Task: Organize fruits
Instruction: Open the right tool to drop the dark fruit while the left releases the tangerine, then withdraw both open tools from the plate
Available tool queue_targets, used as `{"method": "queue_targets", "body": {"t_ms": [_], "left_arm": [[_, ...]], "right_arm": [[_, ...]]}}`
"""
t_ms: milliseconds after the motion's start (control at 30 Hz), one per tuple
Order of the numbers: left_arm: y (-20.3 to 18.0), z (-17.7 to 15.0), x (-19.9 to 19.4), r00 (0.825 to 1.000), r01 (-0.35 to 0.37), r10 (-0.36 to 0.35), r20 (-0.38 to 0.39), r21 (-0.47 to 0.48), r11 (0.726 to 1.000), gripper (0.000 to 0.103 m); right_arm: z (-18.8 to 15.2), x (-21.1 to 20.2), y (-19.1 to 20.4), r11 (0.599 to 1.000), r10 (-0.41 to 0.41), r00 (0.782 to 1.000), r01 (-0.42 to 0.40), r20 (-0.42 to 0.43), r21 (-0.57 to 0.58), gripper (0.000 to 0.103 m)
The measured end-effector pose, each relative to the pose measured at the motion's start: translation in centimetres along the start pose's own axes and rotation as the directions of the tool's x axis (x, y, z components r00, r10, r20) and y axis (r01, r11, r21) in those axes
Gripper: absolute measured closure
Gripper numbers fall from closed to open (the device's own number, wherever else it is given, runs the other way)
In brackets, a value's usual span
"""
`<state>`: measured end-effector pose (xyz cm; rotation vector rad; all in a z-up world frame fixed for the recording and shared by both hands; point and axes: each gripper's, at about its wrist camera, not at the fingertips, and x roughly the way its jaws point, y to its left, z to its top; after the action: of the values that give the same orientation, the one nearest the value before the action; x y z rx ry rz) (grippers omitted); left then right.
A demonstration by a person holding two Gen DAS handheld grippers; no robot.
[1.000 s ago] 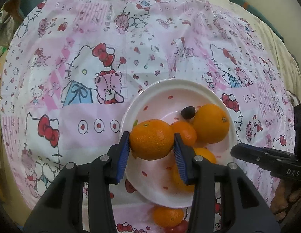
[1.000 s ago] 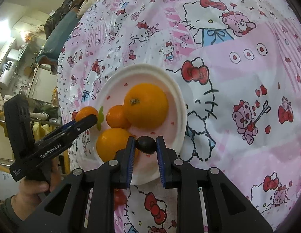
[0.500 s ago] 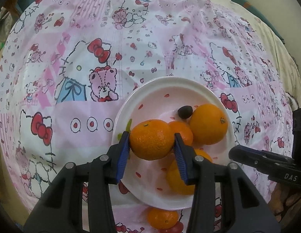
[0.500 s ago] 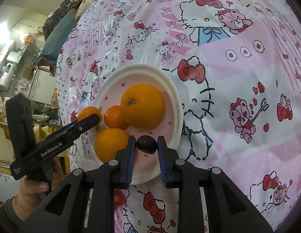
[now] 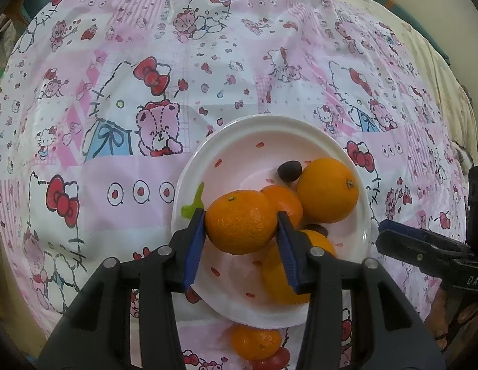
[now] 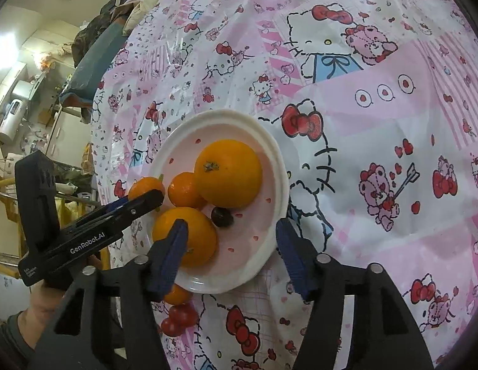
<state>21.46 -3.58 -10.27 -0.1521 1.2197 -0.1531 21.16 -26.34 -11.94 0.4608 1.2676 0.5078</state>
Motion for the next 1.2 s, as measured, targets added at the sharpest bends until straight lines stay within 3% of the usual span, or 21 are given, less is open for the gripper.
{"method": "queue_targets", "body": {"t_ms": [67, 133, 200, 667, 967, 1200], "left_arm": [[-0.1, -0.1, 0.0, 1.000, 0.000, 0.000, -0.003, 0.002, 1.000, 0.059], [-0.2, -0.1, -0.3, 1.000, 0.003, -0.003, 0.012, 0.000, 1.000, 0.029], [-0.3, 0.0, -1.1, 0.998, -0.006, 0.006, 0.056, 0.002, 1.000, 0.019], [-0.5, -0.8, -4.2, 0.987, -0.012, 0.011, 0.158, 0.002, 1.000, 0.018], [-1.5, -3.4, -7.8, 0.973, -0.075, 0.060, 0.225, 0.059, 0.995, 0.018], [-0.3, -6.0, -9.6, 0.970, -0.078, 0.078, 0.231, -0.008, 0.997, 0.018]], "right_arm": [[-0.1, -0.2, -0.2, 1.000, 0.002, 1.000, -0.002, 0.001, 0.001, 0.039], [-0.2, -0.4, -0.2, 1.000, 0.002, 1.000, -0.002, 0.006, -0.001, 0.039], [-0.2, -0.6, -0.3, 1.000, 0.002, 1.000, -0.002, 0.009, -0.002, 0.039], [-0.3, -2.1, 0.6, 1.000, 0.012, 0.998, -0.011, 0.058, -0.021, 0.037], [-1.9, -4.1, 2.2, 0.998, 0.042, 0.995, -0.039, 0.093, -0.039, 0.036], [-3.6, -5.8, 3.1, 0.997, 0.038, 0.992, -0.030, 0.123, -0.066, 0.034]]}}
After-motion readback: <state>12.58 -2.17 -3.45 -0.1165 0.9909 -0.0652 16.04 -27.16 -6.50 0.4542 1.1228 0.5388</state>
